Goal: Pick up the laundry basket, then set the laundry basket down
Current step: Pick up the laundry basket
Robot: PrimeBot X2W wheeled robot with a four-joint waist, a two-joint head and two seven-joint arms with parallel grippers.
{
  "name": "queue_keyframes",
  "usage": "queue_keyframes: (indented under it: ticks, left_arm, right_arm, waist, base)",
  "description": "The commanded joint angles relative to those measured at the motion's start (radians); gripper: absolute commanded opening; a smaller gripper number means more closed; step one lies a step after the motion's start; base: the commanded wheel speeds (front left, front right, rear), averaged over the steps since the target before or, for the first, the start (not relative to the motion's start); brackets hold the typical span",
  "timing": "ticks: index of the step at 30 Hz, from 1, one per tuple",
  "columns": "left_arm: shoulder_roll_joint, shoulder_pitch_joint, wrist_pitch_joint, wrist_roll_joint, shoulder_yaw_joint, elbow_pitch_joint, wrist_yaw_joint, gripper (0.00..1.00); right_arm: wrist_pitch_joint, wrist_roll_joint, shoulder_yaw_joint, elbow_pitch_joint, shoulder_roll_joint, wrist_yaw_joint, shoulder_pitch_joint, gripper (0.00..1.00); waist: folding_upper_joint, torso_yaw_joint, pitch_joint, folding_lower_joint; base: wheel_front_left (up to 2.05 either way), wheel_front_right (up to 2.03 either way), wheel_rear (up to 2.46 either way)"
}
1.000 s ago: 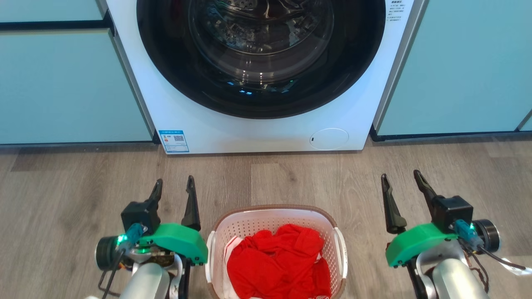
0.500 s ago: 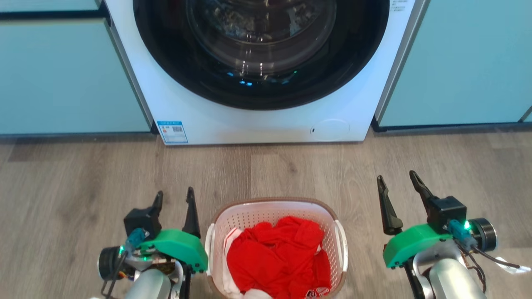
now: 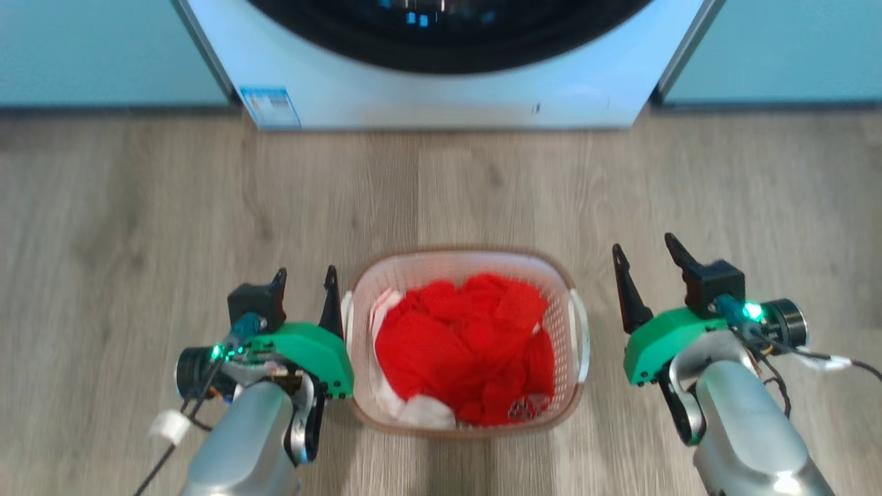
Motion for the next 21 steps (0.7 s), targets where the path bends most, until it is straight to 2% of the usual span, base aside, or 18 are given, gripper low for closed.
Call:
queue_keyframes:
  ticks: [1, 10, 21]
  left_arm:
    - [0.004, -0.043, -0.01, -0.013, 0.023, -0.002, -0.008, 1.0]
    - [0.004, -0.186, -0.01, -0.049, -0.045, 0.206, -0.041, 1.0]
    - [0.004, -0.323, -0.01, -0.09, -0.134, 0.39, -0.083, 1.0]
  right_arm:
    - [-0.012, 0.005, 0.029, 0.002, -0.008, -0.002, -0.028, 1.0]
    - [0.004, 0.06, 0.116, 0.267, -0.004, -0.002, -0.205, 1.0]
    - [0.021, 0.198, 0.19, 0.492, -0.001, -0.002, -0.35, 1.0]
  waist:
    - [-0.0001, 0.006, 0.087, -0.0002]
    - [-0.0001, -0.012, 0.25, -0.0002]
    - [-0.0001, -0.022, 0.394, -0.0002]
  base:
    - [0.0, 0.0, 0.0]
    - [0.0, 0.0, 0.0]
    - [0.0, 0.0, 0.0]
